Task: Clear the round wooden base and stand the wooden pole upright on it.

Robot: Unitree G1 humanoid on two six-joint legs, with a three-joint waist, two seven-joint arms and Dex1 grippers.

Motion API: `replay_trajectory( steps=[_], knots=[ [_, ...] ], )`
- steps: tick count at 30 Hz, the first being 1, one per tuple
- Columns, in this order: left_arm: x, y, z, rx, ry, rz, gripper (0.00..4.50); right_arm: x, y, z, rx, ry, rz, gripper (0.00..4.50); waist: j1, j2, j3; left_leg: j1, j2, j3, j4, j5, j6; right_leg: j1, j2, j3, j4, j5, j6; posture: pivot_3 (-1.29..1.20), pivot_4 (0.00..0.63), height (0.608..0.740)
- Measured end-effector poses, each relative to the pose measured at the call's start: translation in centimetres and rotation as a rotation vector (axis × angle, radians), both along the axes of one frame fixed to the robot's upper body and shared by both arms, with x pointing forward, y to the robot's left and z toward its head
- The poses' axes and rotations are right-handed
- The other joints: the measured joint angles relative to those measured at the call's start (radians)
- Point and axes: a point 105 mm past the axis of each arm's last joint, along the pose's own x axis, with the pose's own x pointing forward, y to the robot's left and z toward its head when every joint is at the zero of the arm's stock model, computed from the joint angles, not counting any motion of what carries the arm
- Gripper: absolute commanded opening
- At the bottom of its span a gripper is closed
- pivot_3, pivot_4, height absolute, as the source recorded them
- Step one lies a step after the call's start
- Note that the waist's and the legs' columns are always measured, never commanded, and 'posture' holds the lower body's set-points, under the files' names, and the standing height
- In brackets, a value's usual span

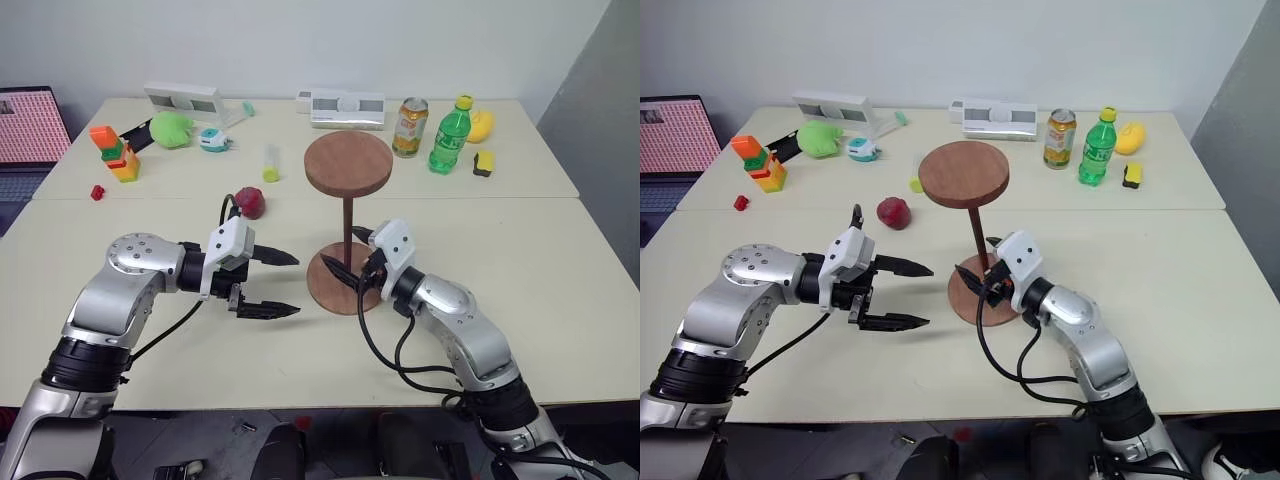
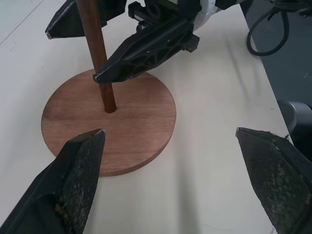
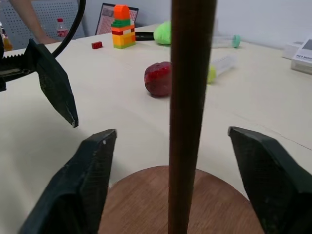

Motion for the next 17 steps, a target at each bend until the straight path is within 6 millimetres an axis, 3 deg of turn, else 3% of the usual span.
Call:
replay_trajectory(
  steps=[4,14,17],
  knots=[
    [0.0,0.0,-0.1,-0.003,0.003,0.0,4.5,-0.6,-1.2,0.1,-0.042,0.029,0.032,4.46,0.002,0.0,0.0,-0.001,0.0,0.0,0.0,0.0,0.0,0.0,-0.001,0.0,0.0,0.0,0.0,0.0,0.15,0.74],
    [0.5,0.4,0.3,-0.018,0.04,0.035,4.5,-4.4,-9.0,2.8,-0.185,0.112,0.163,4.46,0.009,0.001,0.001,-0.001,0.0,-0.001,0.0,0.0,0.001,0.001,0.0,-0.001,-0.002,0.0,0.0,0.0,0.15,0.74],
    [0.5,0.5,0.2,-0.025,0.045,0.053,4.5,-5.6,-11.0,2.0,-0.233,0.173,0.205,4.46,0.011,0.0,0.001,-0.001,0.0,0.0,0.0,0.0,0.001,0.001,0.0,-0.001,-0.002,0.0,0.0,0.0,0.15,0.74]
  ],
)
